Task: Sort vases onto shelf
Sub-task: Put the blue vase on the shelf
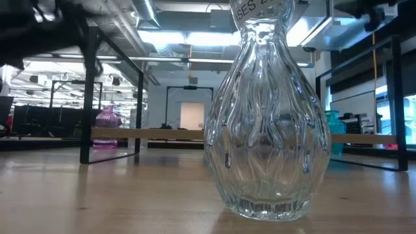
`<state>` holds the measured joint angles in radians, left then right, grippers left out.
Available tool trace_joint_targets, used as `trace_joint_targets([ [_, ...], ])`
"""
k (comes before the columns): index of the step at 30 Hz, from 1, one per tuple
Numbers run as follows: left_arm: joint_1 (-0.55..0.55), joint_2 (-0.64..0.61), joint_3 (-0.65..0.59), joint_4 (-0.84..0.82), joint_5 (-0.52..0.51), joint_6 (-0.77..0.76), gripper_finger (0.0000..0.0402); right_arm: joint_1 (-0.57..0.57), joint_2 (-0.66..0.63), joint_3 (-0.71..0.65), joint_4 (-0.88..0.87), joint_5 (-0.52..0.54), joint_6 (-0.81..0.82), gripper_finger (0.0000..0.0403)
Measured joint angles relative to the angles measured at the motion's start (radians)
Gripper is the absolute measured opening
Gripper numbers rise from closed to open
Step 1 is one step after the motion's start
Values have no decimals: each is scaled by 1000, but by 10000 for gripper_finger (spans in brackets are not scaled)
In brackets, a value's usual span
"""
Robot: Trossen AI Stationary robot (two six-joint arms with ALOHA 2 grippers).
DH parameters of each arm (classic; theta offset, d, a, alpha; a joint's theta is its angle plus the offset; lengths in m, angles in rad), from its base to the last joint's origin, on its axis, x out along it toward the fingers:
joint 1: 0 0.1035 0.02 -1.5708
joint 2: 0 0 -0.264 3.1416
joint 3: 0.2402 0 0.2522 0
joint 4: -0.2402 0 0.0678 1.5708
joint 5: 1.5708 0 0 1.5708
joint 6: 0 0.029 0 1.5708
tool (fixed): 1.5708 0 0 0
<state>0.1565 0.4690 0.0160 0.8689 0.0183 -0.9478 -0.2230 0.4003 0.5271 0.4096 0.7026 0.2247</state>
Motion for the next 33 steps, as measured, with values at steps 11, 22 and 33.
trace_joint_targets([
  [11, 1, 14, 470, 289, -262, 539, 105, 0, 334, 349, 193, -313, -100, 120],
  [22, 0, 298, 1262, -1048, -141, 768, 105, 0, 780, 1095, -516, -338, -503, 120],
  [33, 0, 553, 1431, -1520, -218, 769, 105, -362, 1005, 1499, -1907, -13, 184, 120],
])
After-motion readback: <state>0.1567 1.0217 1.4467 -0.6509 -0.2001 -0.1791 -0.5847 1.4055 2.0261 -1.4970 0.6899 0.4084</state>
